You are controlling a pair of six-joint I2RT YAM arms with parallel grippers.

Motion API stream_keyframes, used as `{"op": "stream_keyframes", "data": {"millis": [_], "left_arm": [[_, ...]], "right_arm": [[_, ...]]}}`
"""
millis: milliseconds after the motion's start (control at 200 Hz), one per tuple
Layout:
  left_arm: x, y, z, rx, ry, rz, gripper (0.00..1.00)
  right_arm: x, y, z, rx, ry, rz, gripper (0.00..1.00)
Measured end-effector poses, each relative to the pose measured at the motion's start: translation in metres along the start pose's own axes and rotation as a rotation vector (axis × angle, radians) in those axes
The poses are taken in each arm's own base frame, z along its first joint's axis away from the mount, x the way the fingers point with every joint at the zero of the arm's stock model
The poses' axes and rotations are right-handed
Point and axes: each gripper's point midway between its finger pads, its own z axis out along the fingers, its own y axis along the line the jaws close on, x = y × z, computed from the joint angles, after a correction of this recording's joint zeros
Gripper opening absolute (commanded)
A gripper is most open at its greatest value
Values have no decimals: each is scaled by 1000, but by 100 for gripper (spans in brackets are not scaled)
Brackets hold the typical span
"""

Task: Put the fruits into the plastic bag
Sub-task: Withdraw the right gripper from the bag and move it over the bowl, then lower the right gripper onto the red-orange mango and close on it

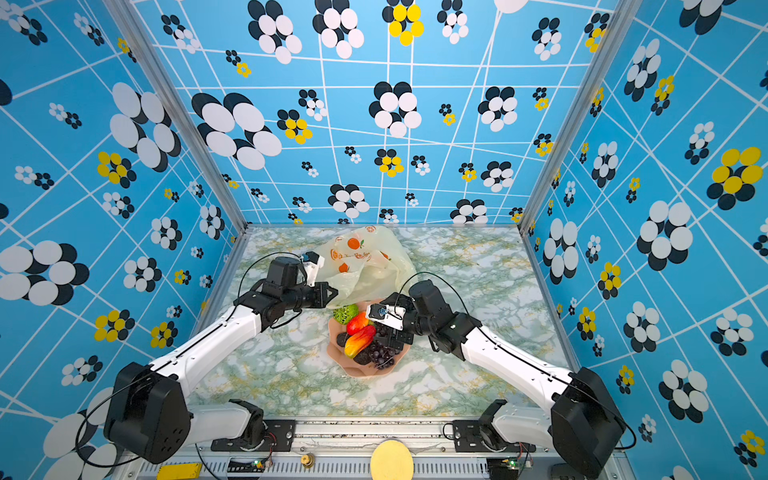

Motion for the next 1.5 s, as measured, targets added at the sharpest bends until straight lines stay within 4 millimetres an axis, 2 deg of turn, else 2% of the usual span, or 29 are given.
{"op": "stream_keyframes", "data": {"millis": [155, 420, 1080, 1500], "left_arm": [[0, 0, 0, -1, 0, 0, 0], [0, 1, 0, -4, -1, 0, 0], [0, 1, 0, -7, -2, 1, 0], [0, 1, 0, -7, -2, 0, 0]], "right_arm": [[5, 4, 6, -18, 18, -17, 87], [14, 29, 29, -106, 56, -29, 80], [-16, 66, 49, -144, 32, -211, 79], [-6, 78, 70, -145, 77, -267, 76]]}}
